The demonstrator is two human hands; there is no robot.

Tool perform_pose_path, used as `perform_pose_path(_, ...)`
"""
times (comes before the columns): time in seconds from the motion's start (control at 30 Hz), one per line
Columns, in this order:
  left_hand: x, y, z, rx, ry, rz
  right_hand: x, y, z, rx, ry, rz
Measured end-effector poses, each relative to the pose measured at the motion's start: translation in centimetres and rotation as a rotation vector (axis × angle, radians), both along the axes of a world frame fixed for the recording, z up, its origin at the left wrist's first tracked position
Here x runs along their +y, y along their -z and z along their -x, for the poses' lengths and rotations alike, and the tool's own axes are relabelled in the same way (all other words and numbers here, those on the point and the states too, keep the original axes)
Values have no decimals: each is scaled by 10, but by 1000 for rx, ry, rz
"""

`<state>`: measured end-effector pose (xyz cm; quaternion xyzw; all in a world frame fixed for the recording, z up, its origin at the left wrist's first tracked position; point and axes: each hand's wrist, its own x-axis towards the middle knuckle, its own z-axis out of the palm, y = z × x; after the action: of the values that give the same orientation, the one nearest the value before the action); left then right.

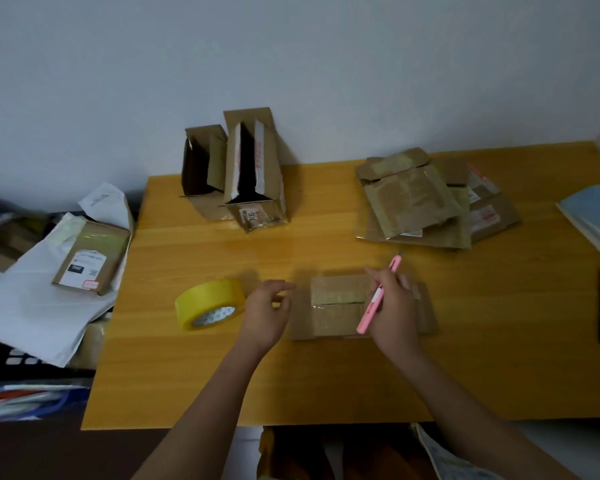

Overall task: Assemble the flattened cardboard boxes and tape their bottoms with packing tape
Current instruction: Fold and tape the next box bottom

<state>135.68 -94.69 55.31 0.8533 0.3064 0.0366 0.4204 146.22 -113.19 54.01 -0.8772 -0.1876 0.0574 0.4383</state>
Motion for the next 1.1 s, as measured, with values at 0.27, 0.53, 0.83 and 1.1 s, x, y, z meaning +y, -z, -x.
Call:
perform_pose_path(0.27, 114, 1, 70, 390, -80, -336, 123, -3, 67, 256, -296, -58)
perform_pose_path(0.53, 182, 8, 132, 241, 54, 468, 178, 50, 80, 498, -266, -10)
perform_pose_path(0.83, 223, 11, 146, 278, 192, 628, 214, 83, 84, 636, -267, -28)
perform_pose_path(1.1, 230, 4, 128, 356, 189, 580, 225, 93, 81, 657, -307, -156)
